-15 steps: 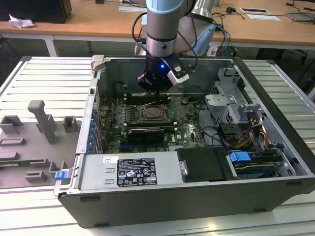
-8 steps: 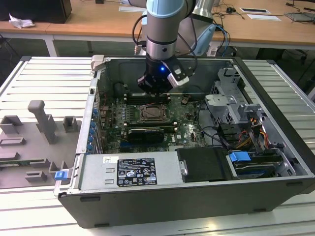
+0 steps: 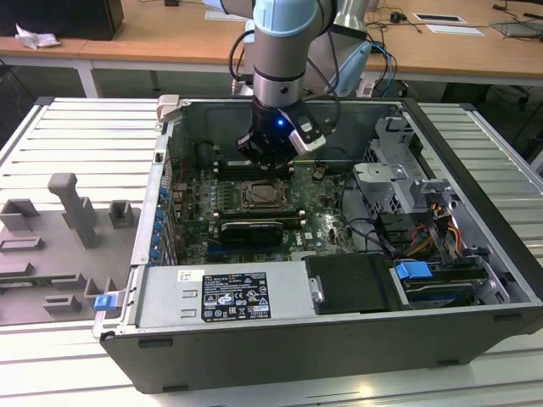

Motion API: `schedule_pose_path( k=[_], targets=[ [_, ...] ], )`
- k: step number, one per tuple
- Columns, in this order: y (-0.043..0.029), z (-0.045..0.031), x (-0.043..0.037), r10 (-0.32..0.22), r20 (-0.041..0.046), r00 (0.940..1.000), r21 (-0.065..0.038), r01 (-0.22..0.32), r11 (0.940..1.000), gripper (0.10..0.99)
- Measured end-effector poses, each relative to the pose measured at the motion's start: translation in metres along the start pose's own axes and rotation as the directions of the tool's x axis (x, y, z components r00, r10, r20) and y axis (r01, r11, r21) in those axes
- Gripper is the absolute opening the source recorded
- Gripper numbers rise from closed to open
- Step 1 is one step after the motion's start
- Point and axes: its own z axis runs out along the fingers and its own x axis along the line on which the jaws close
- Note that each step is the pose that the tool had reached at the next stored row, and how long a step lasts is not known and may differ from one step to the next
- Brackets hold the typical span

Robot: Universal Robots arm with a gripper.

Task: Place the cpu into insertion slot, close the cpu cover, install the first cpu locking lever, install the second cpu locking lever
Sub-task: 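Install the first cpu locking lever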

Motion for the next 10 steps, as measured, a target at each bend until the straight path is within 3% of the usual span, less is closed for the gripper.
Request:
schedule_pose_path(
  k=[8, 10],
  targets=[
    [0.0002, -0.0011, -0.0001, 0.0, -0.0001, 1.0, 0.005, 0.0, 1.0, 0.106],
    [0.0002, -0.0017, -0.0001, 0.0, -0.0018, 1.0, 0.02, 0.0, 0.9998, 0.106]
  ],
)
